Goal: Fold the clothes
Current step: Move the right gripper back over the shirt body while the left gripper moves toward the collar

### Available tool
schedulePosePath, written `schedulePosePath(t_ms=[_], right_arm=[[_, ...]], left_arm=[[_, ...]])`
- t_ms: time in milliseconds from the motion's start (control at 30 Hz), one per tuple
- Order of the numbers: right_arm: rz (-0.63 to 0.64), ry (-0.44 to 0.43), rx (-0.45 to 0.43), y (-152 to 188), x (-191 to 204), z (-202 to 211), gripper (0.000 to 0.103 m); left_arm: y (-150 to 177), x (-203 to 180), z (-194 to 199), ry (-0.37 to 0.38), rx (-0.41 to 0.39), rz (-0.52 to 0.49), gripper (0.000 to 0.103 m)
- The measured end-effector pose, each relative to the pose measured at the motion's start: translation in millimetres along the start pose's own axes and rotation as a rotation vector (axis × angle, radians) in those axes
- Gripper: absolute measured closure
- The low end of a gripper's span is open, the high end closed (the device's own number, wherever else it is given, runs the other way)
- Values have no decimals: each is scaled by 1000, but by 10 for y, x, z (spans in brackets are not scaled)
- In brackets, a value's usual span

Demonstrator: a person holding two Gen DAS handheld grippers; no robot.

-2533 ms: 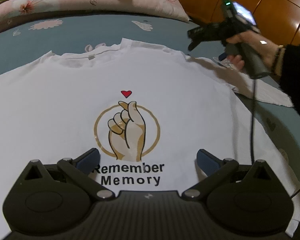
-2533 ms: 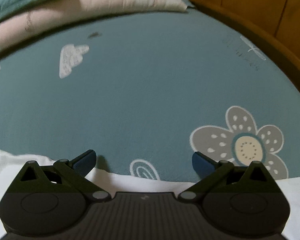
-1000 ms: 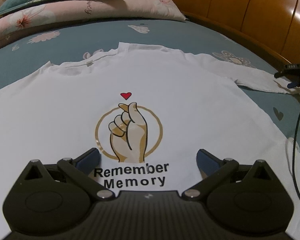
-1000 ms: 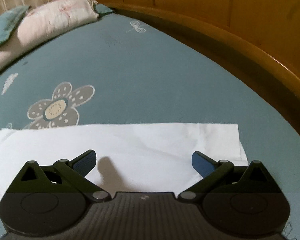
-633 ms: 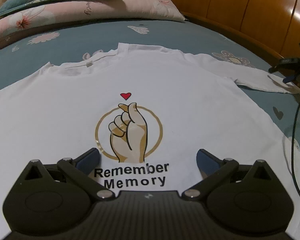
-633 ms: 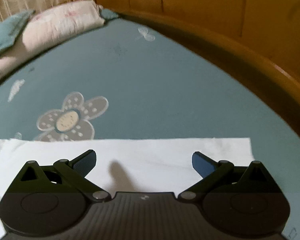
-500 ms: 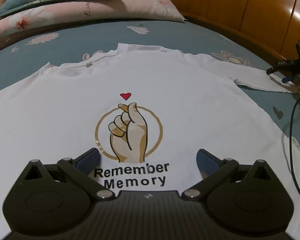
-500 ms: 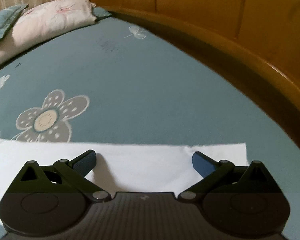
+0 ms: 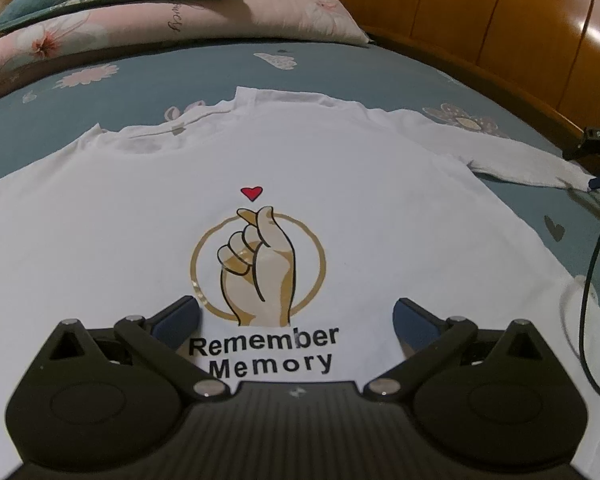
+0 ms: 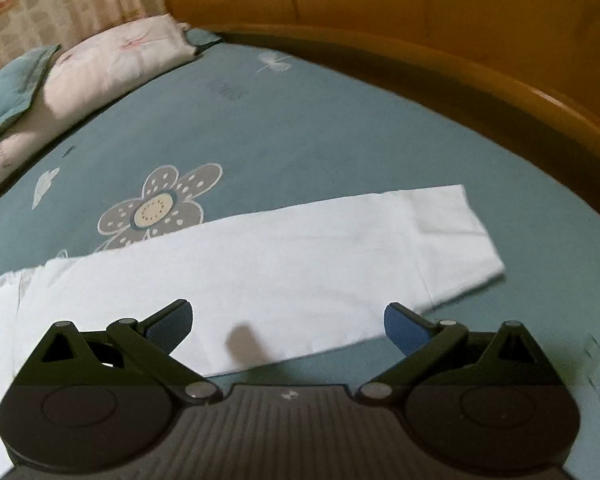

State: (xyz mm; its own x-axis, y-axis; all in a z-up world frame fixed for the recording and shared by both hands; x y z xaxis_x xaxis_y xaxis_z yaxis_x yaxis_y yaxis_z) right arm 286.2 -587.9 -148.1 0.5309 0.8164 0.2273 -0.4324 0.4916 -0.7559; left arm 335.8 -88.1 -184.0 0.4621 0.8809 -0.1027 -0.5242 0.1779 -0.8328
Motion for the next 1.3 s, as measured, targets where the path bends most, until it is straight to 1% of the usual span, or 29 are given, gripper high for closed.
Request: schedulePosePath(t_ms=[67, 100, 167, 233, 300, 367, 433, 467, 533, 633, 700, 767, 800, 900, 967, 1133, 1233, 1300], right_arm=[[35, -44, -11, -31, 318, 91, 0], [72, -80, -17, -18, 547, 152, 0], [161, -163, -30, 35, 1056, 294, 0], [218, -260, -39, 117, 1541, 397, 0], [247, -351, -32, 276, 1976, 454, 0], [263, -424, -16, 469, 2290, 474, 0], [314, -451, -7, 706, 2490, 446, 0], [343, -461, -4, 827, 2584, 429, 0], [398, -458, 3, 1041, 2690, 365, 0], [458, -457, 4, 1277, 2762, 292, 0], [474, -468, -3, 1324, 2756, 296, 0], [486, -481, -11, 1354, 2741, 308, 0], [493, -488, -15, 1369, 2733, 315, 0], [511, -508, -26, 1413, 2711, 334, 0], [517, -517, -32, 1431, 2704, 351, 0], [546, -507, -49, 1466, 2713, 367, 0], [551, -492, -69, 1485, 2720, 367, 0], [554, -492, -76, 1489, 2725, 360, 0]], left_arm=[[6, -10, -6, -3, -5, -13, 1], [10, -17, -8, -5, -7, -22, 1], [11, -24, 1, -2, -6, -29, 1], [10, -16, 32, 3, -5, -21, 1], [7, 20, 88, -2, -9, -5, 1], [-30, 120, 158, -26, -9, 21, 1], [-105, 271, 239, -73, -10, 51, 1], [-149, 360, 268, -81, -6, 76, 1], [-247, 556, 308, -80, 9, 139, 1], [-416, 865, 353, -79, 34, 244, 1], [-622, 1104, 293, -83, 35, 333, 1], [-855, 1336, 157, -79, 13, 411, 1], [-915, 1443, 52, -89, 13, 437, 1], [-991, 1746, -330, -145, 36, 490, 1], [-982, 1903, -513, -179, 48, 513, 1], [-1036, 2237, -819, -203, 3, 585, 1], [-1120, 2404, -964, -245, -32, 596, 1], [-1188, 2430, -1011, -270, -48, 592, 1]])
Point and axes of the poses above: each gripper's, at about its wrist camera, not at the fingertips, and z roughly against the way its jaws point, x to its left, y to its underside, the point moved 9 cm from there along -z, roughly the way its jaws point, and after that the axes turned 12 degrees about -x, right-handed, at the moved point
